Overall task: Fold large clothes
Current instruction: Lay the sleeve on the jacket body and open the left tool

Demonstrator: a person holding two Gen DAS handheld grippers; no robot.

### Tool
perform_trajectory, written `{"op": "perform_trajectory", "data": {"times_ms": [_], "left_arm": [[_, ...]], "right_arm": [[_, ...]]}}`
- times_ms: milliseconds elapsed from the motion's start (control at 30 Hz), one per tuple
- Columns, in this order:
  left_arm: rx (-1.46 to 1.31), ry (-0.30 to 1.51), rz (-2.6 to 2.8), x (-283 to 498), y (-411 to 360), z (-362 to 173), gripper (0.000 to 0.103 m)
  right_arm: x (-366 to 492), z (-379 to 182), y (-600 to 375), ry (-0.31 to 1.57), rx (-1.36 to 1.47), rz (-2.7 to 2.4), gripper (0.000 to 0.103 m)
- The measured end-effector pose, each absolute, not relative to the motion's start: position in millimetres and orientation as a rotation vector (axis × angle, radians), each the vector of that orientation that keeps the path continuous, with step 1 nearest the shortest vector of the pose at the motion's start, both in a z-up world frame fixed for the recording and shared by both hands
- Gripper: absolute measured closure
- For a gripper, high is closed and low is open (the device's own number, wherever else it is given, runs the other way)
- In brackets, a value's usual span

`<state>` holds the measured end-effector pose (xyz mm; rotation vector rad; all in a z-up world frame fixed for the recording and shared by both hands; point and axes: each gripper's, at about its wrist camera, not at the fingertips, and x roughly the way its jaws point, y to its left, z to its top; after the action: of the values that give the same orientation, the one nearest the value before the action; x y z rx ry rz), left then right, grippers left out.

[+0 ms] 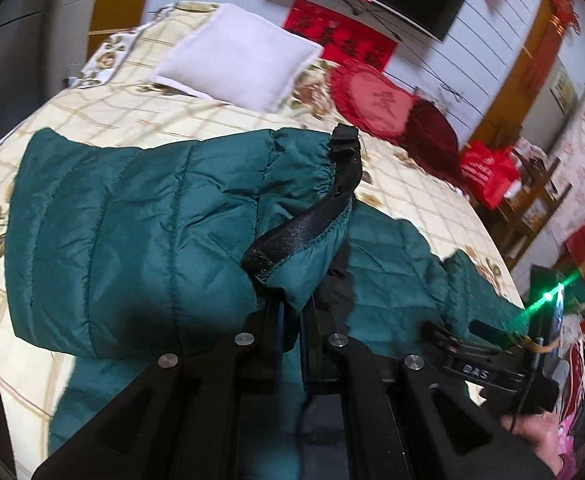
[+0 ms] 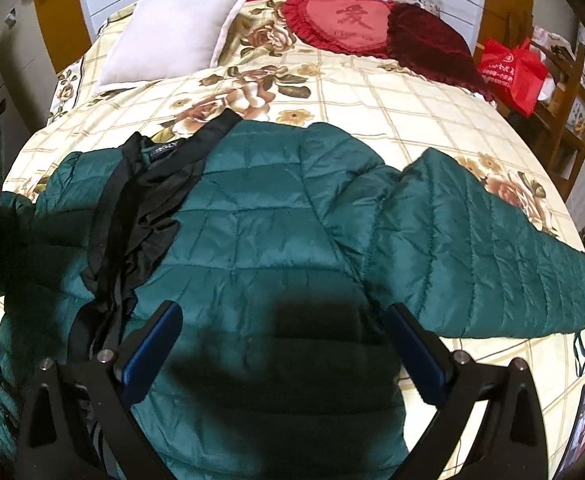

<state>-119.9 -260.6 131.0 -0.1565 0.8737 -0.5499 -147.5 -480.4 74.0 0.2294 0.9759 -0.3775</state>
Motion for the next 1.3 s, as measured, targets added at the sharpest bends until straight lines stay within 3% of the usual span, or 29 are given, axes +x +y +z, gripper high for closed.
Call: {"op": "perform_trajectory", "data": {"times_ms": [567,1300], "left_arm": [[-0.114,0.980,-0.730,-138,-346,105,0.103],[-0.122,1.031,-0.772,-129,-360,73,0.103]], "right_arm": [[-155,58,-509,0.991,0.283,-0.413,0.001],[-154,51,-511,1.006,0.286,-0.407,0.001]]}}
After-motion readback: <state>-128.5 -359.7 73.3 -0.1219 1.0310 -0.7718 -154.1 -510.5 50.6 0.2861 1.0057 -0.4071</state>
